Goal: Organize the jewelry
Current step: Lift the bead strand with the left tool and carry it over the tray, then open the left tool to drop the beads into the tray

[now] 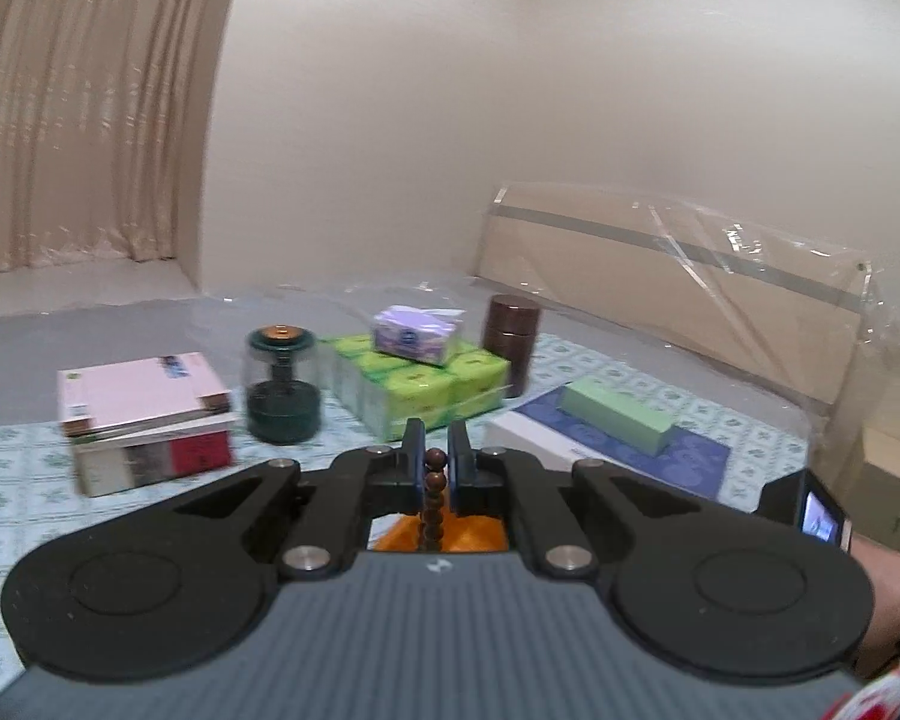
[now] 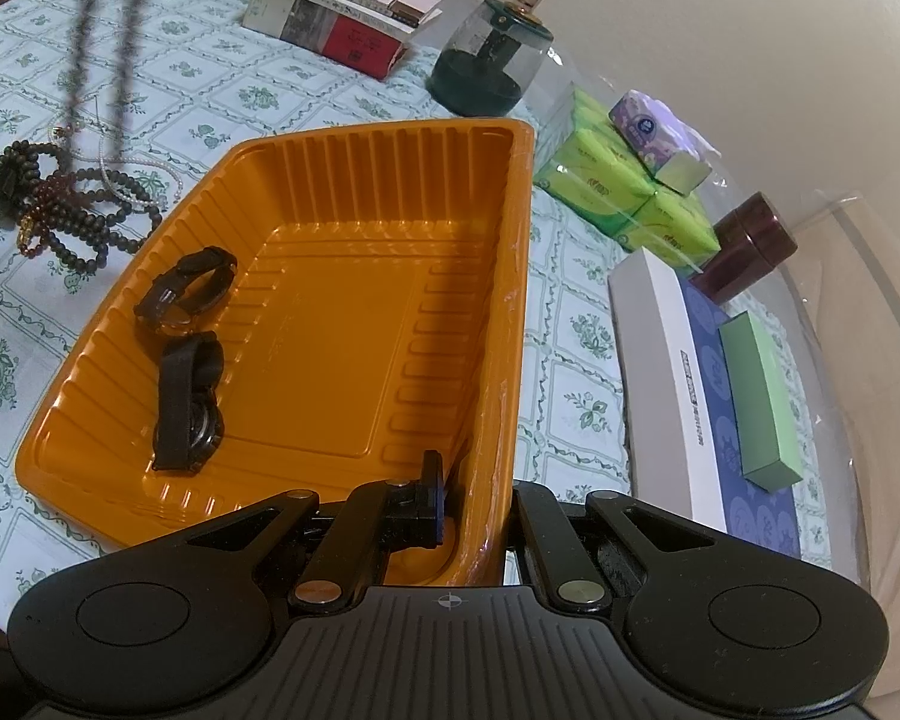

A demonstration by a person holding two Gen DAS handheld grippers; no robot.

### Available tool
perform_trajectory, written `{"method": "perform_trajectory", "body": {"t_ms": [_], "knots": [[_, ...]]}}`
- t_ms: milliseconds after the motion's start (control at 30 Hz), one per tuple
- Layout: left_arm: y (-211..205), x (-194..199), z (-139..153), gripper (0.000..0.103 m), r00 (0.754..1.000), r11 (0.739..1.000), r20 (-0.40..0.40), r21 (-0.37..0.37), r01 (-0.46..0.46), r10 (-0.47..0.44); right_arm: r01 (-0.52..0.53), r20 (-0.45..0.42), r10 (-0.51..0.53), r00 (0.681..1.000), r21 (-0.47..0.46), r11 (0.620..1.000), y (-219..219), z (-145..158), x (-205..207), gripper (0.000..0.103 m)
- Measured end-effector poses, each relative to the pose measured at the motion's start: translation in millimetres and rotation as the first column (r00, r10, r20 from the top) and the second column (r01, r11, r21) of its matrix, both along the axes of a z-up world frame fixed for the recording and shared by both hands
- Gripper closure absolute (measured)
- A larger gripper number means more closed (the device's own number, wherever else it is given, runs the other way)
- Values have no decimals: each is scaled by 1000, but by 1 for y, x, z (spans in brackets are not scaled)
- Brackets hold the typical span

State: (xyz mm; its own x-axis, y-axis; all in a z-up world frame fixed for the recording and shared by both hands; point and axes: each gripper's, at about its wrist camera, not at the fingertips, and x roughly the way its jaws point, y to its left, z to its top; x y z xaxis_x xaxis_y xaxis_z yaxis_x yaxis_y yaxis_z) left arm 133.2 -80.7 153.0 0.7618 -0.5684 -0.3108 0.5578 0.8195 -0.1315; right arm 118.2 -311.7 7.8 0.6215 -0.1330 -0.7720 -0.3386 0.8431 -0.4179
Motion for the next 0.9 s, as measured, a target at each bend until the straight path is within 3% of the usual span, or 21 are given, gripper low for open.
{"method": "perform_trajectory", "body": {"t_ms": [167,533,733,833,900], "knots": [[-34,24,-22,97,995,998,-82,21,53,-51,-1,1,1,1000,3,1000,1,0,0,98],[-61,55,-108,97,949,992,-308,89,95,-63,1,-2,-1,1000,11,1000,1,0,0,98],[-60,63,-115,96,939,993,-339,78,91,-60,2,-3,-2,1000,12,1000,-2,0,1,98],[-57,63,-111,78,937,992,-341,68,105,-76,2,-3,-2,1000,12,1000,-2,0,1,98],[-50,62,-109,78,943,993,-327,71,90,-62,1,-2,-1,1000,12,1000,-2,-1,1,98]]}}
